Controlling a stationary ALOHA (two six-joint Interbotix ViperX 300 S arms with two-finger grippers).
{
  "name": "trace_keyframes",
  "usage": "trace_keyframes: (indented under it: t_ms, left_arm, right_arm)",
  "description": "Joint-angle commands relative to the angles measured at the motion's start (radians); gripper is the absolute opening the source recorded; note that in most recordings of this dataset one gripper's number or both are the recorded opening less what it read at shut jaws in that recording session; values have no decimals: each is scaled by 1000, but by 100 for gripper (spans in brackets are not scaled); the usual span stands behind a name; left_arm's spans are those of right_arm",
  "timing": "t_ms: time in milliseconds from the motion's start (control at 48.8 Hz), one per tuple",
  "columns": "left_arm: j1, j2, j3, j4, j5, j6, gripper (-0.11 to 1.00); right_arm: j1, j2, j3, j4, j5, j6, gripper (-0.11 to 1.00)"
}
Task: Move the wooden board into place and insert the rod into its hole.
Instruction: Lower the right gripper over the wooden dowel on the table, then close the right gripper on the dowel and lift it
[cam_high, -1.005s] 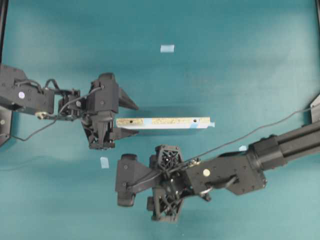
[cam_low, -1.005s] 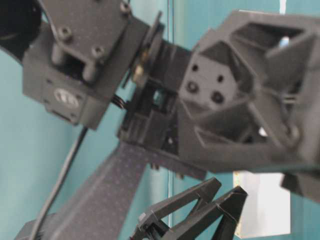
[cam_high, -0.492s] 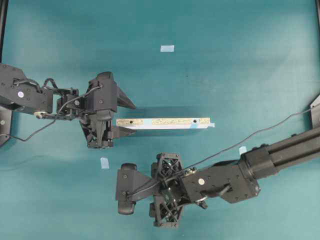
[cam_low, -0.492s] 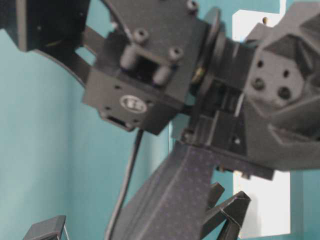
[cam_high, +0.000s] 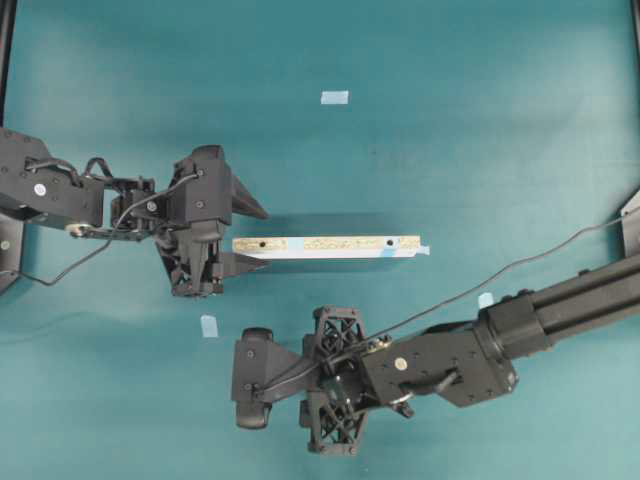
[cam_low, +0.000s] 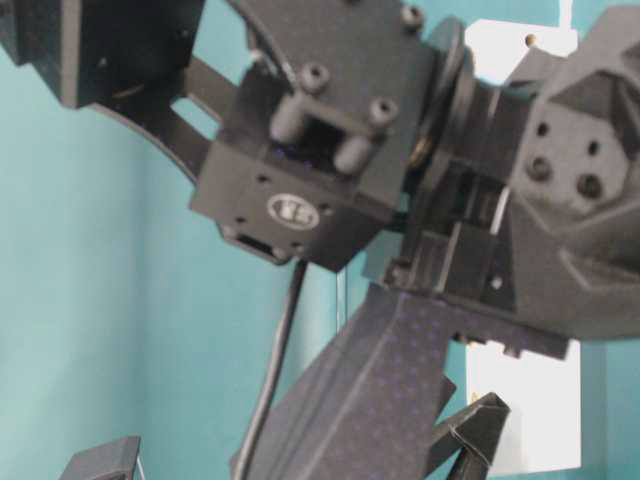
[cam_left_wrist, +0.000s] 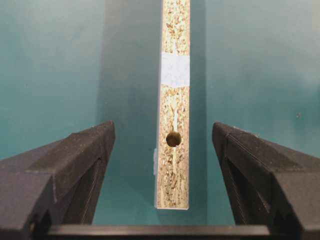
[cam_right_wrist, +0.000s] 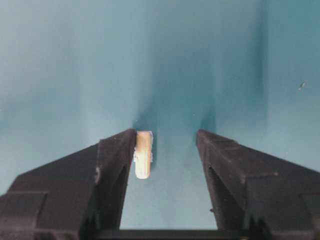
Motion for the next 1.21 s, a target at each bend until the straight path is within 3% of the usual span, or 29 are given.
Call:
trace_keyframes:
  t_ms: [0,779,861,1107,1189]
  left_arm:
    - [3,-12,-6,2,-6,0,76]
    - [3,-14,5,2,-6,0,76]
    - [3,-14,5,2,-6,0,76]
    - [3,-14,5,2,-6,0,76]
    - [3,-14,3,2,-6,0,76]
  right_arm:
    - [8,-21,-23,-2,-9,-2,56]
    - [21,-3,-49,-3,3,0,54]
    - [23,-2,-49,-3,12,0,49]
    - [35,-2,-49,-6,8,0,12]
    - [38,-3,-49,-8,8,0,10]
